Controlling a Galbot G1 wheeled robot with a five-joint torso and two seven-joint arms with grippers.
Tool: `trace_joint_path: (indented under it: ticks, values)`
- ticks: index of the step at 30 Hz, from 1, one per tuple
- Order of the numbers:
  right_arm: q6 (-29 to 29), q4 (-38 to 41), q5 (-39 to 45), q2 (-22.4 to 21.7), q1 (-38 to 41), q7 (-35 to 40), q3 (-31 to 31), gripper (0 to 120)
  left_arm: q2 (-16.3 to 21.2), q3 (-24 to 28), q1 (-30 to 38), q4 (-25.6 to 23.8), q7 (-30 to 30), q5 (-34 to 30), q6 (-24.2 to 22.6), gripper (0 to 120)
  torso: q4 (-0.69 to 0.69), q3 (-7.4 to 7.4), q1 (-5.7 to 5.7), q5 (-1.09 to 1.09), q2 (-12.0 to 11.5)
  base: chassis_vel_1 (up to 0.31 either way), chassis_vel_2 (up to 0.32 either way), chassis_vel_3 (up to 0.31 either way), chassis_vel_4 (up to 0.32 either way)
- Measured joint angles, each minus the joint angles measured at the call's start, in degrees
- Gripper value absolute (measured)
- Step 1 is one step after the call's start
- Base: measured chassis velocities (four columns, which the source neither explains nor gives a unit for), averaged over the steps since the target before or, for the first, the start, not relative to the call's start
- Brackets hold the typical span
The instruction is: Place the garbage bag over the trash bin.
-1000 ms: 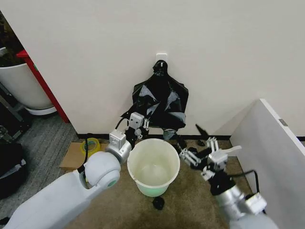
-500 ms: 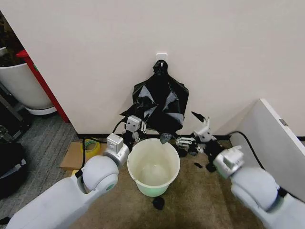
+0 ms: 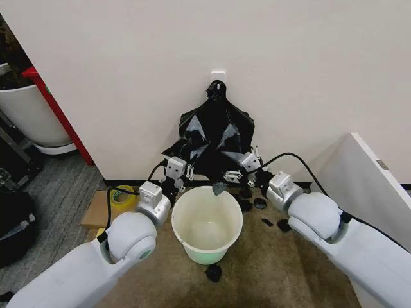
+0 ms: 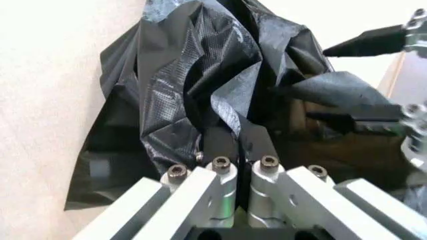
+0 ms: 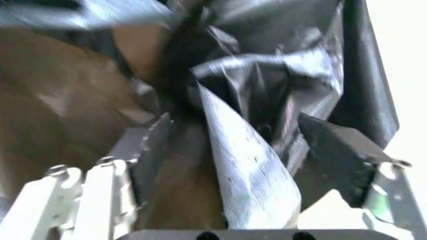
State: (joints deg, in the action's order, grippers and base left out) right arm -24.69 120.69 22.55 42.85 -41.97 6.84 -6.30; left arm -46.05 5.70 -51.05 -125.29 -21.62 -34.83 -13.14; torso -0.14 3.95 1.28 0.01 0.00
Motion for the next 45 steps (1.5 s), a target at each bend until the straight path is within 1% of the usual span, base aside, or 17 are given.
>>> trace_joint_path:
  ticks: [2,3,7,10,11,17,18,19,25,28,31,32,34,35,37,41,45]
  values:
    - [-0.2,-0.1,0.0,-0.3,0.1,0.2,-0.1,61,0.6,-0.2,-0.2,-0.4,0.1,-0.2,0.0,0,0.00,0.00,0.00,0.01,0.0,0.000,0.000,0.000,0.000]
    - [-0.2,-0.1,0.0,-0.3,0.1,0.2,-0.1,61,0.6,-0.2,-0.2,-0.4,0.1,-0.2,0.0,0,0.00,0.00,0.00,0.01,0.0,0.000,0.000,0.000,0.000]
    - [-0.1,0.0,-1.3,-1.4,0.0,-0.4,-0.5,42,0.8,-0.5,-0.5,-1.1,0.1,-0.5,-0.1,0,-0.01,0.00,0.00,0.00,0.0,0.000,0.000,0.000,0.000]
    - [0.2,0.1,-2.0,-1.8,0.3,-0.5,-0.6,30,0.8,-0.7,-0.8,-1.5,0.1,-0.5,-0.1,0,-0.01,0.00,0.00,0.00,0.0,0.000,0.000,0.000,0.000]
    - [0.2,0.1,-2.0,-1.8,0.3,-0.5,-0.6,30,0.8,-0.7,-0.8,-1.5,0.1,-0.5,-0.1,0,-0.01,0.00,0.00,0.00,0.0,0.000,0.000,0.000,0.000]
    - [2.4,0.2,-2.8,-1.9,-0.2,-0.2,-0.1,4,1.0,-2.0,-1.8,-2.2,0.1,-0.5,-0.1,0,-0.01,0.00,-0.01,0.00,0.0,0.000,0.000,0.000,0.000]
    - [2.4,0.2,-2.8,-1.9,-0.2,-0.2,-0.1,4,1.0,-2.0,-1.8,-2.2,0.1,-0.5,-0.1,0,-0.01,0.00,-0.01,0.00,0.0,0.000,0.000,0.000,0.000]
    - [2.8,0.3,-2.7,-1.8,-0.5,-0.2,0.1,1,1.1,-2.1,-1.9,-2.3,0.1,-0.5,-0.1,0,0.00,0.00,-0.01,0.00,0.0,0.000,0.000,0.000,0.000]
    - [5.4,2.3,1.1,-0.8,-4.3,1.2,3.9,0,1.2,-3.6,-3.2,-3.4,0.1,-0.5,0.0,0,0.00,0.00,-0.01,0.01,0.0,0.000,0.000,0.000,0.000]
    - [7.2,5.0,6.2,-0.2,-8.1,2.6,7.2,0,1.4,-4.8,-4.5,-4.6,0.1,-0.5,0.2,0,0.00,-0.01,-0.01,0.00,0.0,0.000,0.000,0.000,0.000]
    - [9.5,8.6,11.1,0.7,-13.2,4.6,10.7,0,1.7,-7.2,-7.5,-7.2,0.3,-0.5,0.2,0,-0.02,-0.01,-0.01,0.00,0.0,0.000,0.000,0.000,0.000]
    - [9.5,8.6,11.1,0.7,-13.2,4.6,10.7,0,1.7,-7.2,-7.5,-7.2,0.3,-0.5,0.2,0,-0.02,-0.01,-0.01,0.00,0.0,0.000,0.000,0.000,0.000]
    - [10.3,10.8,13.6,1.2,-15.8,5.6,12.6,0,2.0,-9.0,-10.0,-8.8,0.6,-0.6,0.3,0,-0.01,-0.01,-0.01,0.00,0.0,0.000,0.000,0.000,0.000]
    - [10.7,12.7,16.0,1.8,-18.1,6.4,14.8,0,2.4,-10.1,-12.0,-10.3,0.7,-0.8,0.4,0,0.01,-0.01,-0.01,0.00,0.0,0.000,0.000,0.000,0.000]
    - [10.9,15.8,19.4,2.6,-21.8,7.6,17.7,0,3.1,-11.3,-14.5,-12.3,0.8,-1.2,0.8,0,0.01,-0.01,-0.01,0.00,0.0,0.000,0.000,0.000,0.000]
    - [10.8,18.7,22.7,3.9,-25.5,9.1,20.2,0,3.2,-11.7,-16.0,-13.9,0.8,-1.8,1.1,0,-0.02,-0.02,-0.01,0.00,0.0,0.000,0.000,0.000,0.000]
    - [9.8,22.8,31.4,7.1,-31.5,12.0,25.1,0,3.7,-11.8,-18.5,-17.1,0.6,-3.1,0.1,0,-0.01,-0.02,-0.01,-0.01,0.0,0.000,0.000,0.000,0.000]
